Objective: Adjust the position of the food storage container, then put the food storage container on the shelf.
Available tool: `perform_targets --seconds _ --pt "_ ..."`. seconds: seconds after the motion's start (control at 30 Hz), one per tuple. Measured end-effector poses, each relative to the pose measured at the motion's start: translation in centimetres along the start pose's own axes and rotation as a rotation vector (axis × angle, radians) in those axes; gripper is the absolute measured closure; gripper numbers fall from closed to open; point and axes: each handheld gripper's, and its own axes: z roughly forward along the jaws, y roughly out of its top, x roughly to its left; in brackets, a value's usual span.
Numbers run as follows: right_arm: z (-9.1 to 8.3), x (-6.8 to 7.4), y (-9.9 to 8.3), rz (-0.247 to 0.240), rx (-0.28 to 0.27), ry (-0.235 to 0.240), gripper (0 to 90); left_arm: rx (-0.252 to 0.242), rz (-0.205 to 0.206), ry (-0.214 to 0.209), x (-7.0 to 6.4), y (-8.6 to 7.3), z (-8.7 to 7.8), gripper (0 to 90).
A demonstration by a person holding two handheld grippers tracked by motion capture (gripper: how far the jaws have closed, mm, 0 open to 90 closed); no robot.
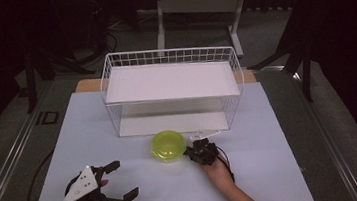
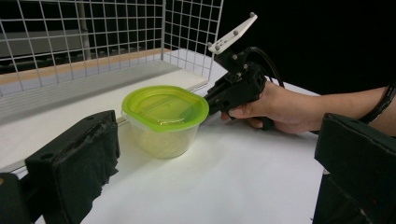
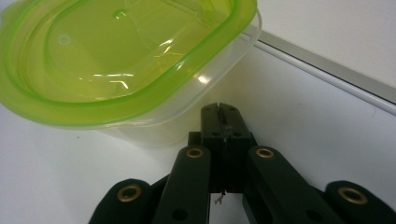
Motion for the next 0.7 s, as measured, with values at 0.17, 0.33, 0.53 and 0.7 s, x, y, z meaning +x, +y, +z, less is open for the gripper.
perform_targets --seconds 0.17,0.33,0.53,0.7 --pt "-1.1 -0.2 0.3 -0.015 -0.019 -0.021 86.9 0.002 -0.001 -0.003 0.0 0.0 0.0 0.9" --pt "-3.5 -0.9 0.3 0.004 -0.025 -0.046 76.6 0.003 -0.01 -0.009 0.0 -0.1 0.1 0.9" --pt "-6.7 -1.2 -0.2 -0.002 -0.047 -0.014 37.0 0.015 -0.004 -0.006 0.0 -0.2 0.4 0.9" --pt "-8.9 -0.5 -0.7 -0.036 -0.089 0.022 18.2 -0.015 -0.029 -0.046 0.1 -0.3 0.9 0.9"
